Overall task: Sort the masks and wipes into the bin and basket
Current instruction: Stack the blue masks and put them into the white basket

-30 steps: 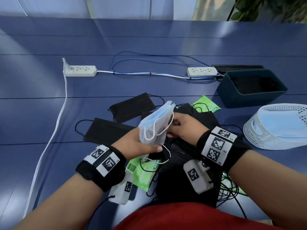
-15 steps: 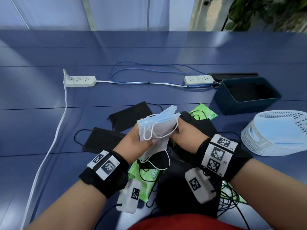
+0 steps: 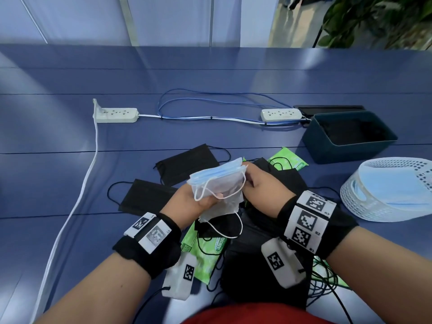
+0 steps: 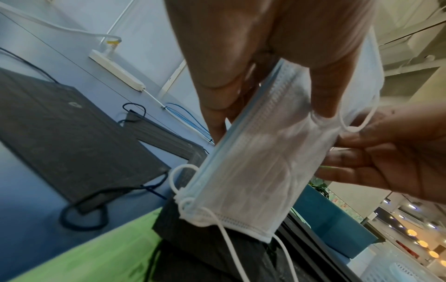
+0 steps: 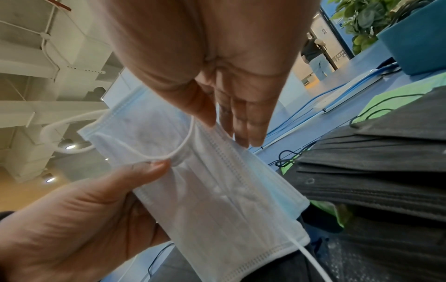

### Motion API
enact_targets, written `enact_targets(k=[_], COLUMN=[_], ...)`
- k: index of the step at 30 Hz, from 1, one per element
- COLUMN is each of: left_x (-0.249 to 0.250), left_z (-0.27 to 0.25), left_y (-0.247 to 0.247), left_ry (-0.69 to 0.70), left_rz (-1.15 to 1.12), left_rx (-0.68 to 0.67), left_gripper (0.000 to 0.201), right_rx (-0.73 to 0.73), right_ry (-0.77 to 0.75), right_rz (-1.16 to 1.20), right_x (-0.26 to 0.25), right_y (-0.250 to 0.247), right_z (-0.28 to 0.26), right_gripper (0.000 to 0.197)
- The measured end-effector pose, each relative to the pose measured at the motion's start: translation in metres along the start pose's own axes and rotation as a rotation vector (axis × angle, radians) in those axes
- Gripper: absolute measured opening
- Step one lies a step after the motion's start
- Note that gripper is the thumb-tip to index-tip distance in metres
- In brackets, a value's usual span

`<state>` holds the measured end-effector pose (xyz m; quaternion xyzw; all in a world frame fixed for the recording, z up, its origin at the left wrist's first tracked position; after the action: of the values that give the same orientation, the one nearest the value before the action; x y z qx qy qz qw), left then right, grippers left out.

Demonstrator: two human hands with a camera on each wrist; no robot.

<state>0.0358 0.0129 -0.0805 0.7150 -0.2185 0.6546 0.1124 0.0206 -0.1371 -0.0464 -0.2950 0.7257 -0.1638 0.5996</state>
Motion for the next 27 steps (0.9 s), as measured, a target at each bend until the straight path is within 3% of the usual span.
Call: enact_targets(k=[4,9,13,16,19,20,23,27], left_x=[-0.001,-0.007,-0.003,-0.003,-0.003,-0.003,-0.003,-0.002], left_z=[-0.002,0.002,0.003,0.002,-0.001,-0.001,0.000,0.001], left_y=[0.005,-0.007,-0.006,-0.003,-0.001,-0.001,-0.003,-0.007], left_ry=[-0.027,-0.073,-0.034,-0.025,-0.033,-0.037,-0.034,-0.022], left_rz=[-0.129,-0.339,-0.360,-0.360,-0.365,-0.371,-0.395,-0.397], left_rx=[-0.003,0.130,0.072,0.026,-0.005,-0.005,0.004,-0.003], left_gripper=[0.039,0.026,0.024,0.037,0.033,0.033,0.035,0.030], right_rx=[0.027,0.056,-0.014,0.043,0.034,0.030,0.003,0.038], right_ry=[0.017,0.066,0.100,0.110,0.092,0.096,0.130,0.088], right_rz=[0.020,0.149,0.096,0.103,-0.010,-0.033,0.036,0.079], right_x=[0.005,0.021,0.026,0.028,0.022,0.021,0.019,0.018], right_y=[0.004,-0.001,0.002,0.000,-0.002,-0.002,0.003,0.003], right_z=[0.006,0.010,0.011,0.014,0.013,0.012,0.010,0.013], right_gripper=[0.033,0.028,0.025,0.038,0.022,0.028,0.034,0.027])
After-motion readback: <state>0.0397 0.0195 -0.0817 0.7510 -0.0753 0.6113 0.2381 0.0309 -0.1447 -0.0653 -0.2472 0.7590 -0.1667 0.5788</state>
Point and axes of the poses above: each hand's wrist, its own z-axis towards the middle knuckle, its own y-axis out of the palm, x = y × z, the point moved 7 cm from there along z, towards the middle knuckle, and after that the axes turned 2 degrees about -x, right-handed, at the moved point
